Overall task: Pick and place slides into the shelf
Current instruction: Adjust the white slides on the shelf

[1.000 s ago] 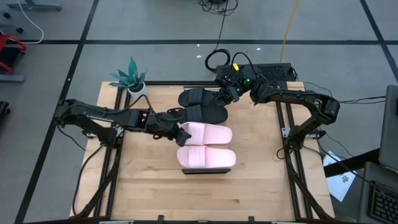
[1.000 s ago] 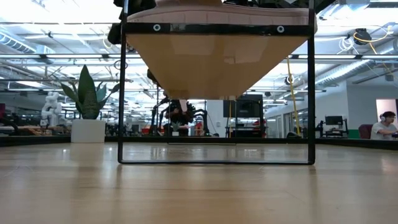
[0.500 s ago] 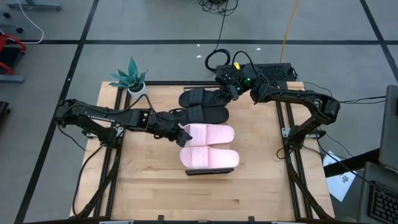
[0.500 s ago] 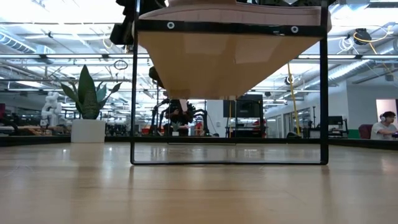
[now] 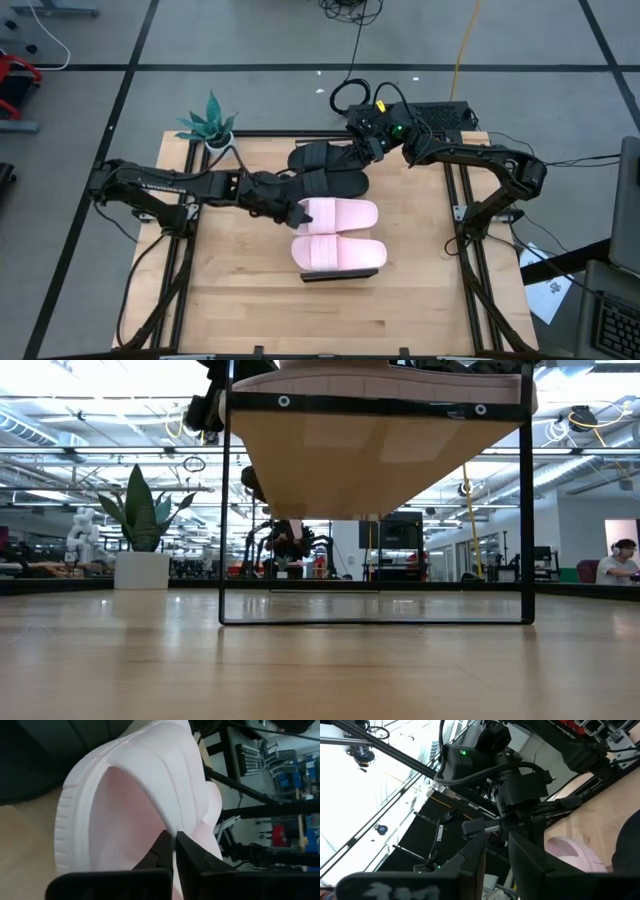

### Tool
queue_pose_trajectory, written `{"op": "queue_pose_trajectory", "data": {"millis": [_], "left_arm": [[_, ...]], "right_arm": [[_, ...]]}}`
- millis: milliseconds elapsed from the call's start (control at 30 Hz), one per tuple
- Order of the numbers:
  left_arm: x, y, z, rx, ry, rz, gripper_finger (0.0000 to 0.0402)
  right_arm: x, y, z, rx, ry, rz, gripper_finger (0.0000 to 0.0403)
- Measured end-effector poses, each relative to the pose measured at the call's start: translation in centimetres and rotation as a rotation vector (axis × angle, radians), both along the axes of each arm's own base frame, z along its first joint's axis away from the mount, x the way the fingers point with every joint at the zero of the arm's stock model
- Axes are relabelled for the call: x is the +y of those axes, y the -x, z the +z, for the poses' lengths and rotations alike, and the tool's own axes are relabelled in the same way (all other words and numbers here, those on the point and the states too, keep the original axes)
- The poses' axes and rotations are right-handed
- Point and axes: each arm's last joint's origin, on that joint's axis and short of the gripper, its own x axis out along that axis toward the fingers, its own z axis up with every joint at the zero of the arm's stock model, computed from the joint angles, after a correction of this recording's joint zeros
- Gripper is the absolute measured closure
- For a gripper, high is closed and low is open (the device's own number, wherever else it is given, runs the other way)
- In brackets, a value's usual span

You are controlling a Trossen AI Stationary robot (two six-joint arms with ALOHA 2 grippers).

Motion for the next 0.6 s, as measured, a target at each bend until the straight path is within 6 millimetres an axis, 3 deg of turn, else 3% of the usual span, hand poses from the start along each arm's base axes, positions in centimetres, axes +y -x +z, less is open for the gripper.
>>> {"op": "queue_pose_trajectory", "data": {"millis": [600], "left_arm": [[-0.22,0.07,-0.01,0.035,0.196,0.000,0.0401]], "right_arm": [[-0.04,0.03,0.00,-0.002,0.004,0.002,0.0330]]}}
